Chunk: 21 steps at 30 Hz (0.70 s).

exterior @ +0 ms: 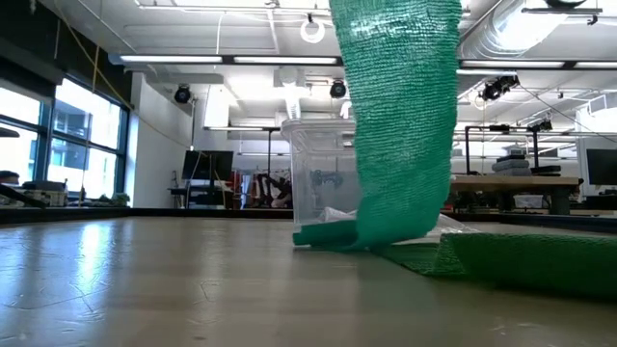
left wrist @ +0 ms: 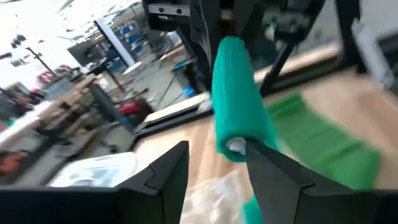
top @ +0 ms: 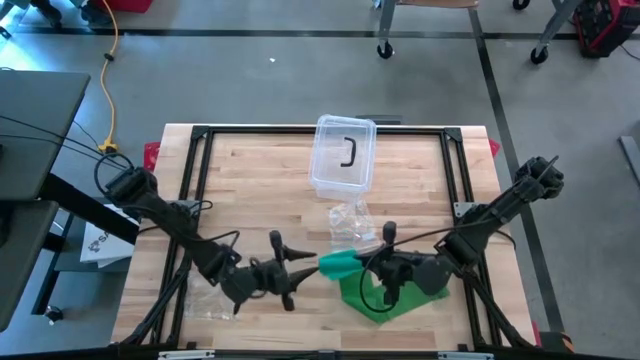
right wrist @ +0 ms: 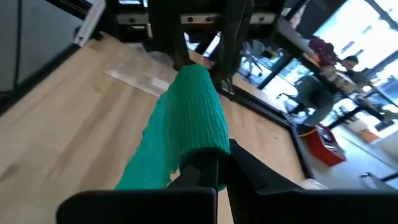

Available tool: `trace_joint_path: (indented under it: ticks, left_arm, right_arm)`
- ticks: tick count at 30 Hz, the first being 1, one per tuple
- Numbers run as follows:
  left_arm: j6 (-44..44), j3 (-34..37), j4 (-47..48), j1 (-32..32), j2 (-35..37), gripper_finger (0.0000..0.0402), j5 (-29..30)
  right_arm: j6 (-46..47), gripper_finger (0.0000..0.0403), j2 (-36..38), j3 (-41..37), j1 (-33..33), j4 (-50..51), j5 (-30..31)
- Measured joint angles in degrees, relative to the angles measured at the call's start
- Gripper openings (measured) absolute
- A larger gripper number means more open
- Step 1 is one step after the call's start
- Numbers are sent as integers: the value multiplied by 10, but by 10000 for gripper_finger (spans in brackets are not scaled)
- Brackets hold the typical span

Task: Roll bandage
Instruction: Roll the blue bandage

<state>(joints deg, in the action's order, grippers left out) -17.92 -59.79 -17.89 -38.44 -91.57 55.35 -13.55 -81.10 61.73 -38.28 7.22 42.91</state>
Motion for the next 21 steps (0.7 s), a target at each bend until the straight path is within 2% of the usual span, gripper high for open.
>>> trace_joint_path:
  ticks: [4, 11, 14, 17, 21]
  left_arm:
    - [-27, -39, 75, -15, 0, 138, 9]
    - [-35, -44, 58, -22, 0, 135, -44]
    - [-41, -44, 58, -23, 0, 136, -53]
    - [-75, -44, 47, -36, 0, 136, -31]
    - [-130, -44, 18, -55, 0, 136, 22]
  right_arm:
    - [0, 0, 0, 0, 2, -6, -24]
    - [-6, 0, 2, 0, 12, -53, -136]
    - [16, 0, 2, 0, 25, -59, -154]
    - [63, 0, 5, 0, 43, -55, -190]
    - [126, 0, 8, 0, 72, -51, -280]
